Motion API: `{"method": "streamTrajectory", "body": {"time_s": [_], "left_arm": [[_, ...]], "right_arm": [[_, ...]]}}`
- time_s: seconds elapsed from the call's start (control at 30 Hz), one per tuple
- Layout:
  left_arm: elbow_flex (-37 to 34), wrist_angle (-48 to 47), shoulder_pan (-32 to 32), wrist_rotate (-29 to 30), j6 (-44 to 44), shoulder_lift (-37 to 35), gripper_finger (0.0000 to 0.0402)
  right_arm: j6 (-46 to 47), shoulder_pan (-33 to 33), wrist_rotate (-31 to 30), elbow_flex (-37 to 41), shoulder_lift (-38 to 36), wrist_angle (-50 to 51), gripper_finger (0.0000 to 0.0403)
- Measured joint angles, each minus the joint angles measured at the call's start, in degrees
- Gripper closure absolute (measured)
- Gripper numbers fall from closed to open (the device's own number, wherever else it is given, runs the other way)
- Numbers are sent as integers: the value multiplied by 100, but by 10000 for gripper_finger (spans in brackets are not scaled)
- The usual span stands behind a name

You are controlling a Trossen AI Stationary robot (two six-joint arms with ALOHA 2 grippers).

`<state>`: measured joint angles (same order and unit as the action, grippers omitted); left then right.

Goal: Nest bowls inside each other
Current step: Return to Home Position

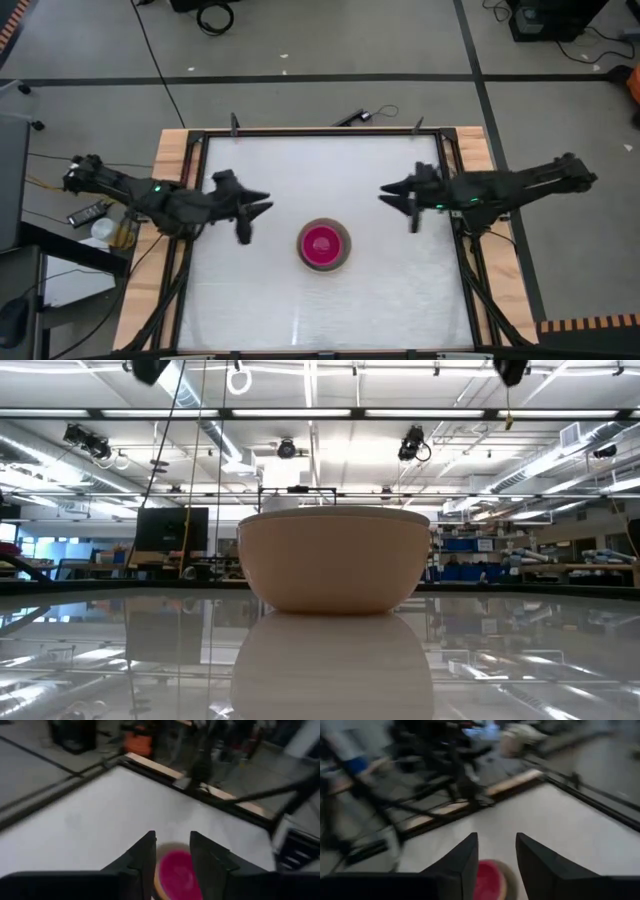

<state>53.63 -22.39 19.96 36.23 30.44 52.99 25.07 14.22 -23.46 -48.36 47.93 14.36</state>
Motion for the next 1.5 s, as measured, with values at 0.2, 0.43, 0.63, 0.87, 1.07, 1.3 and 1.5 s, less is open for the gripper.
{"method": "streamTrajectory", "body": {"time_s": [0.2, 0.43, 0.63, 0.87, 1.07, 1.3, 1.5], "left_arm": [[-1044, -53, -4, -816, 30, -629, 307], [-1484, 321, 134, -899, -1127, -779, 390], [-2577, 1266, 127, -1133, -2227, -1959, 399], [-3714, 1627, 35, -1494, -2567, -3445, 400], [-4367, 2219, 35, -1646, -2967, -4350, 401], [-4959, 2216, 35, -1672, -2885, -4999, 401], [-5307, 2567, -37, -1725, -2832, -5204, 401]], "right_arm": [[-1589, 33, 349, 75, -1035, 342, 309], [-1613, 184, 881, 844, -2126, 197, 392], [-1566, 195, 1170, 2035, -3336, -588, 397], [-1581, 190, 1352, 2971, -4391, -555, 400], [-1772, 188, 1355, 3590, -4781, -893, 401], [-1732, 20, 1319, 4345, -4766, -1388, 402], [-1725, -154, 1479, 4798, -4762, -2074, 402]]}}
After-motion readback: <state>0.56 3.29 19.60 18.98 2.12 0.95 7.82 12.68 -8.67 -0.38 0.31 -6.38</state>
